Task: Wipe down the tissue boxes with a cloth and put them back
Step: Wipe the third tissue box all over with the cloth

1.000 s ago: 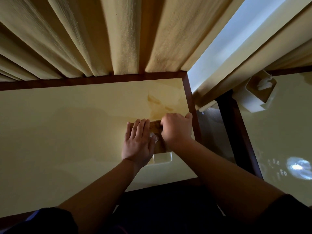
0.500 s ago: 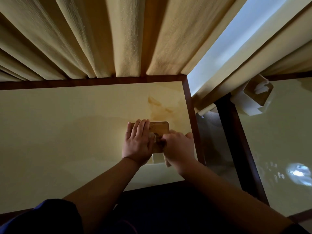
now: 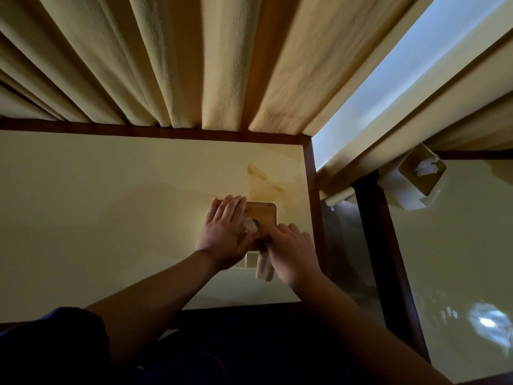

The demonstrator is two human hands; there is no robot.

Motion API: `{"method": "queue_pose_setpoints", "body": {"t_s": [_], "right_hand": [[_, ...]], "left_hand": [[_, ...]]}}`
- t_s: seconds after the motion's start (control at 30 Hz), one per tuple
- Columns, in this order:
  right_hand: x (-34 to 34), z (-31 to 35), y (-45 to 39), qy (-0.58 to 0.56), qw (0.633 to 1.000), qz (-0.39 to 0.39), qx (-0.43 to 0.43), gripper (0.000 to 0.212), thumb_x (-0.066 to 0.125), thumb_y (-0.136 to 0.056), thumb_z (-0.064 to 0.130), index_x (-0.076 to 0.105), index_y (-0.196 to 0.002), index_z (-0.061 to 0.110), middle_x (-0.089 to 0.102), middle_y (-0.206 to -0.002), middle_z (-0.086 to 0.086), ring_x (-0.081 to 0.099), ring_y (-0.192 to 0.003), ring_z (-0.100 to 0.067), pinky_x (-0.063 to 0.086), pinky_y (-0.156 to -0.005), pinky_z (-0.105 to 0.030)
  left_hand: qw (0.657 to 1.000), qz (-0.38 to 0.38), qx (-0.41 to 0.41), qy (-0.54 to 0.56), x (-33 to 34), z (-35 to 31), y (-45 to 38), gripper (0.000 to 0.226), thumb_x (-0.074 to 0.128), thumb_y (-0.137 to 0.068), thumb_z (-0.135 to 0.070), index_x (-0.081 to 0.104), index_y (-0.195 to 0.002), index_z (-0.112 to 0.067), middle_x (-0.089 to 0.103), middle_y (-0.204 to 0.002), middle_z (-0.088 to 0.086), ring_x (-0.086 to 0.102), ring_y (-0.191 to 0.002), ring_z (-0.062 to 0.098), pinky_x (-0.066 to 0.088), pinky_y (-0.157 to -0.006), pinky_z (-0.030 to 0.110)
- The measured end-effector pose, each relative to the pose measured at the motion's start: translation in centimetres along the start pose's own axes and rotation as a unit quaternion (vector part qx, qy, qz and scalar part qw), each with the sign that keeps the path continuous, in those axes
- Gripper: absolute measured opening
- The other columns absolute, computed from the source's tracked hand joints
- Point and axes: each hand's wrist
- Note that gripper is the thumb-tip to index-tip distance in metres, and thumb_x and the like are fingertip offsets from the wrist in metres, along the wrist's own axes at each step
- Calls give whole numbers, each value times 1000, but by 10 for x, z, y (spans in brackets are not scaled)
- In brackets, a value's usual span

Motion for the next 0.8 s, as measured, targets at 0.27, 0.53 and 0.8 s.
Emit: {"method": "queue_pose_setpoints", "body": {"t_s": [0.27, 0.53, 0.8], "right_hand": [[-4, -44, 24, -157, 986, -39, -29, 17, 63, -103, 18, 64, -119, 22, 61, -102, 9, 56, -89, -9, 53, -77, -30], [-13, -48, 33, -71, 992, -55, -84, 14, 57, -104, 21, 63, -114, 27, 63, -107, 11, 47, -91, -9, 38, -72, -29], [4, -35, 21, -56, 991, -18, -120, 13, 59, -104, 26, 66, -114, 26, 66, -113, 7, 50, -101, -16, 42, -80, -36]], "left_hand": [[976, 183, 66, -95, -37, 0, -19, 145, 57, -62, -95, 6, -164, -6, 17, -166, 9, 11, -156, 29, 3, -130, 49], [890, 304, 256, -222, -60, -18, -44, 123, 86, -74, -54, 11, -165, -21, 12, -173, 0, -2, -160, 22, -10, -127, 50], [937, 305, 166, -25, -50, -11, -36, 130, 68, -71, -77, -9, -165, -31, -20, -169, -8, -29, -154, 17, -24, -122, 51]]}}
Point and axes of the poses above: each hand's wrist, its own y-axis away from the middle knuckle, its own x-axis out of the palm, z = x × y
